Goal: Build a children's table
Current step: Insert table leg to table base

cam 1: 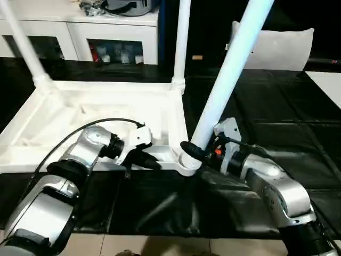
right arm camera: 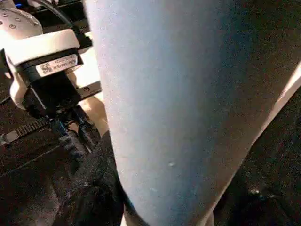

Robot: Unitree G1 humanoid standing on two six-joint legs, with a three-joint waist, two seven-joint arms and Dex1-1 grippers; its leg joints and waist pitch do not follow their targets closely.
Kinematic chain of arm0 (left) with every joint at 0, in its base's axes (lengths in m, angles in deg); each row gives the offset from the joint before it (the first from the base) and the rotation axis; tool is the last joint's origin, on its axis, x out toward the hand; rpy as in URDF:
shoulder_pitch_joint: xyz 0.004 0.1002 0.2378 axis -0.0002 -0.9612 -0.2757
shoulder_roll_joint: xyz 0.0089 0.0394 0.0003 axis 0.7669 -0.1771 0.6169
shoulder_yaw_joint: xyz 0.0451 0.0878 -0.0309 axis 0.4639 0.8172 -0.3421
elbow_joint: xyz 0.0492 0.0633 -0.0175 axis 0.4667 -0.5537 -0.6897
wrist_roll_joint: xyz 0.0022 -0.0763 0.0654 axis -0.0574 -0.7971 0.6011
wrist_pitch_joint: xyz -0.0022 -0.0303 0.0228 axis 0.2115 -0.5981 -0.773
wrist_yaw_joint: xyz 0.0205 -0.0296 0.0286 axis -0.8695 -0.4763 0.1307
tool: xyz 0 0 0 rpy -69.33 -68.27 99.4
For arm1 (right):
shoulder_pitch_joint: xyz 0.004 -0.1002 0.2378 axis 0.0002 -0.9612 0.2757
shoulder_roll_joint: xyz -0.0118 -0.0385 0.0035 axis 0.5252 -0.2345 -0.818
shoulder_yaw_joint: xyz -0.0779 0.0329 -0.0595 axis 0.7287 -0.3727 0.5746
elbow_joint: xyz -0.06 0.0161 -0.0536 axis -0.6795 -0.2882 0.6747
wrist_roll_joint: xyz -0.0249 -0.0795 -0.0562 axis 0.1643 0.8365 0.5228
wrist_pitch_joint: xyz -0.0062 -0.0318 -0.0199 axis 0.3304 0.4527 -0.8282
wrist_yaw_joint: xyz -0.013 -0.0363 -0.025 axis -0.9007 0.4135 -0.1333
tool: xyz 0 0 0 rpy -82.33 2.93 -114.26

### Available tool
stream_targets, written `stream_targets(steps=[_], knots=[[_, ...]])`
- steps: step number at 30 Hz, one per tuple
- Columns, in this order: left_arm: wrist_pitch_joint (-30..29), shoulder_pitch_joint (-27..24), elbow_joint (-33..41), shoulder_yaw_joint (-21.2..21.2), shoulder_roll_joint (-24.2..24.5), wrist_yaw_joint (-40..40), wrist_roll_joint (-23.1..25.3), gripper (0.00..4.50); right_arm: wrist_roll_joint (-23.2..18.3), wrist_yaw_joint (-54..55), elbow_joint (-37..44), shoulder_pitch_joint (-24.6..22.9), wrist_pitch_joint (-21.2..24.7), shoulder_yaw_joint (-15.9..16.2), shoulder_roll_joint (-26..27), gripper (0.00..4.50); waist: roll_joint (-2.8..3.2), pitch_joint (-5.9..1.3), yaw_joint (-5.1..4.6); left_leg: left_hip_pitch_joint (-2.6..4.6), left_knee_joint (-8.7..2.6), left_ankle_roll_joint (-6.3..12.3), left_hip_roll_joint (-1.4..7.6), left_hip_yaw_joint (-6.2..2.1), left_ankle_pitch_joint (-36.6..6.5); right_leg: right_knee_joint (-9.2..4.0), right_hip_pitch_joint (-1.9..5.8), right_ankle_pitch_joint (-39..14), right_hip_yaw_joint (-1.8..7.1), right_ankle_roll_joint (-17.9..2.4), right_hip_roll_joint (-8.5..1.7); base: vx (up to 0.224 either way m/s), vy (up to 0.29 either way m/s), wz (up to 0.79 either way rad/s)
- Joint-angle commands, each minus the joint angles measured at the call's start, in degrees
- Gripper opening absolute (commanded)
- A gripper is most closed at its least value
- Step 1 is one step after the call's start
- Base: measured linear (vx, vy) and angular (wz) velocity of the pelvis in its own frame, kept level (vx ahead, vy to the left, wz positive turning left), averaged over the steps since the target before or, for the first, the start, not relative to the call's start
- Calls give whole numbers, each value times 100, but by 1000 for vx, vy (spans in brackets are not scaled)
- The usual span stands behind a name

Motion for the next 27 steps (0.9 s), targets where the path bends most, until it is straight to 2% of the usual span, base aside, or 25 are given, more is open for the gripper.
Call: stream_targets(steps=[1,2,3,4,5,6,8,9,10,11,14,15,16,17,21,22,24,27], knots=[[-108,-241,362,-137,-71,-83,-284,0,41,-16,25,81,9,5,-41,191,74,-432,21,142,-392,-61,203,-79,-1403,-394,276,-869,238,-1397,-431,0,0,0],[-132,-324,490,-140,-61,-70,-287,0,42,-12,23,84,10,6,-43,191,69,-432,20,139,-392,-45,200,-77,-1407,-399,279,-873,235,-1396,-429,0,0,0],[-149,-474,734,-143,-32,40,-273,0,37,-12,31,83,33,15,-49,191,122,-436,26,155,-394,-62,217,-88,-1465,-386,281,-946,234,-1405,-446,0,0,0],[-194,-601,953,-148,-10,146,-266,0,44,-23,38,87,52,33,-68,191,96,-418,7,159,-397,-53,201,-68,-1556,-429,261,-1150,234,-1356,-422,0,0,0],[-260,-722,1173,-174,1,218,-270,0,51,-37,40,89,65,51,-88,191,103,-425,11,163,-395,-74,212,-76,-1584,-418,271,-1206,238,-1348,-438,0,0,0],[-344,-854,1429,-216,20,312,-277,0,56,-59,47,91,100,66,-102,191,99,-400,-3,157,-409,-89,213,-74,-1669,-438,257,-1422,237,-1301,-430,0,0,0],[-491,-1047,1816,-249,57,470,-247,0,74,-132,37,90,143,111,-147,191,118,-395,-17,179,-409,-116,219,-79,-1778,-462,234,-1722,245,-1192,-426,0,0,0],[-552,-1123,1969,-263,80,507,-241,0,89,-150,40,86,152,131,-158,191,42,-384,-28,175,-410,-94,209,-63,-1790,-491,222,-1818,246,-1156,-411,0,0,0],[-664,-1184,2095,-322,65,598,-272,0,80,-189,37,83,194,156,-175,191,83,-382,-19,176,-408,-97,198,-71,-1786,-491,217,-1980,246,-1091,-420,0,0,0],[-765,-1239,2206,-377,55,671,-293,0,83,-237,38,80,224,202,-197,191,32,-377,-34,166,-409,-93,200,-69,-1797,-508,214,-2092,245,-1033,-417,0,0,0],[-896,-1313,2339,-440,44,756,-303,0,62,-324,51,83,298,274,-240,191,69,-377,-34,173,-409,-103,199,-79,-1784,-504,197,-2187,245,-975,-411,0,0,0],[-1031,-1388,2460,-460,76,776,-308,0,47,-394,83,95,365,347,-286,191,27,-378,-34,164,-406,-85,194,-78,-1756,-495,200,-2188,245,-953,-410,0,0,0],[-1108,-1420,2515,-466,91,787,-314,0,47,-424,95,100,381,376,-310,191,41,-373,-44,145,-413,-74,191,-80,-1716,-501,213,-2185,244,-930,-412,0,0,0],[-1191,-1453,2567,-465,131,791,-303,0,44,-474,130,102,421,420,-347,191,22,-379,-43,155,-408,-68,195,-73,-1711,-504,202,-2182,247,-917,-409,0,0,0],[-1265,-1468,2636,-465,180,793,-281,0,25,-555,191,94,489,425,-412,191,40,-388,-39,153,-404,-40,193,-72,-1621,-495,195,-2037,252,-928,-404,0,0,0],[-1299,-1463,2661,-470,188,781,-282,0,50,-575,174,93,483,440,-440,191,17,-390,-45,148,-401,-37,189,-65,-1602,-494,197,-1988,252,-941,-402,0,0,0],[-1324,-1451,2701,-460,212,750,-249,0,87,-596,144,100,475,461,-476,191,30,-388,-42,149,-399,-34,188,-65,-1601,-491,197,-1987,254,-946,-405,0,0,0],[-1324,-1433,2706,-478,217,678,-276,0,124,-592,92,122,486,469,-505,191,17,-387,-44,143,-395,-28,183,-62,-1592,-499,199,-2027,254,-925,-407,0,0,0]])
